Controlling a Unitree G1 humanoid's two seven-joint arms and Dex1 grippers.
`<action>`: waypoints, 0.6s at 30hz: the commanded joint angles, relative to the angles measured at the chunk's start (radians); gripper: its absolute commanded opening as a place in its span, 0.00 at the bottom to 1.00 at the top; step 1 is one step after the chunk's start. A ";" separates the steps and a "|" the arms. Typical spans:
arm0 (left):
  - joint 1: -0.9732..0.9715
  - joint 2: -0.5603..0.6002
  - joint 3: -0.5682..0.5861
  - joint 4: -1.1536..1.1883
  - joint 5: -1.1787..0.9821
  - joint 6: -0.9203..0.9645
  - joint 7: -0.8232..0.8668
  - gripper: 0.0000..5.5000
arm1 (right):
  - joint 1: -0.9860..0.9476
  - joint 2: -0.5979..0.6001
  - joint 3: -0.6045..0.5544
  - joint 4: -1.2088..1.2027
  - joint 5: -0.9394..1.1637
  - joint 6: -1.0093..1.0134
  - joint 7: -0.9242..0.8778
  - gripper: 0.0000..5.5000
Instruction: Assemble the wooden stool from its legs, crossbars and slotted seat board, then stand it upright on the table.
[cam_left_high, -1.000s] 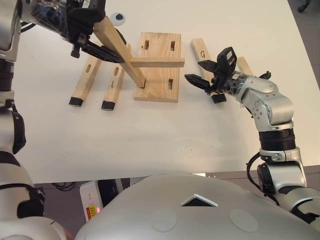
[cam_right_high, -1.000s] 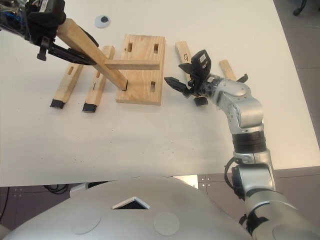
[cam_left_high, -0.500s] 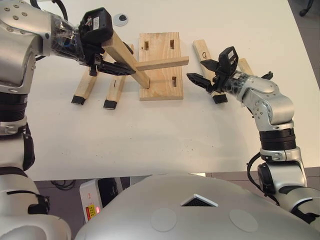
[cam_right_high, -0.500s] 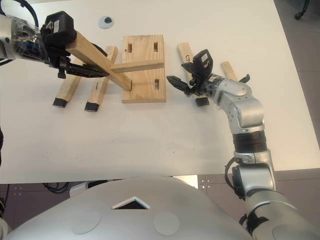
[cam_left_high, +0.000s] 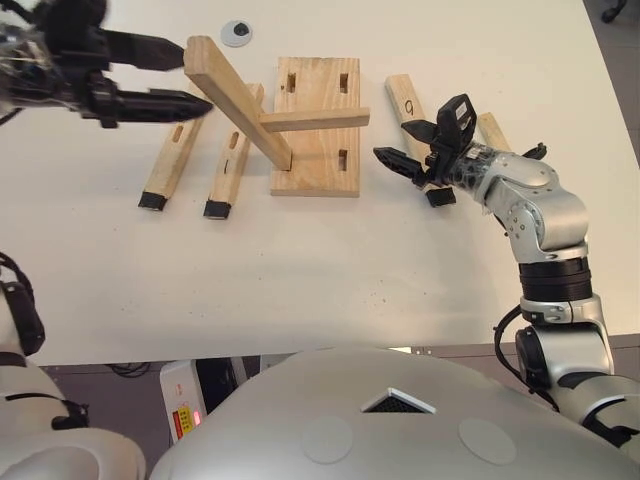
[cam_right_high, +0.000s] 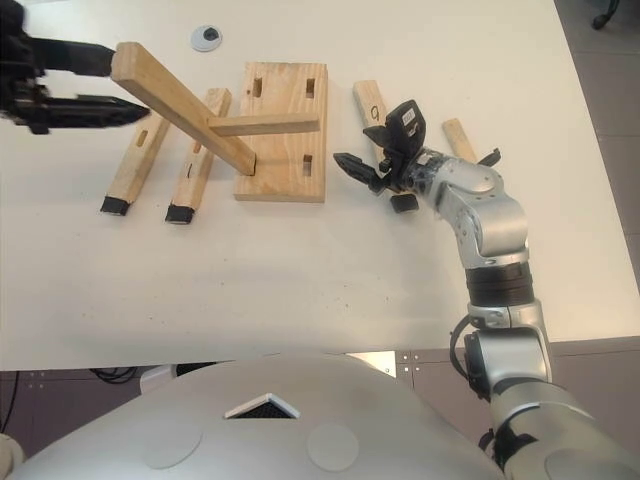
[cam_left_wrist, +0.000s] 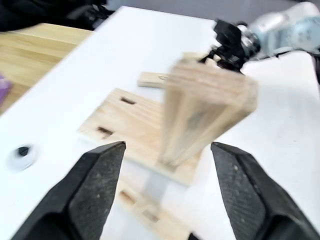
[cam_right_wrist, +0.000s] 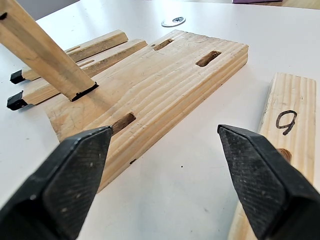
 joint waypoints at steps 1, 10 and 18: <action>0.099 -0.030 0.050 0.132 0.112 -0.073 0.195 0.60 | 0.019 0.004 -0.008 -0.014 -0.004 -0.005 -0.002 0.70; 0.366 -0.387 0.139 0.046 0.171 -0.082 0.695 0.75 | -0.119 0.119 -0.241 0.059 0.064 -0.062 -0.237 0.70; 0.515 -0.520 0.137 -0.329 0.071 0.082 0.803 0.75 | -0.166 0.130 -0.303 0.061 0.095 -0.039 -0.310 0.70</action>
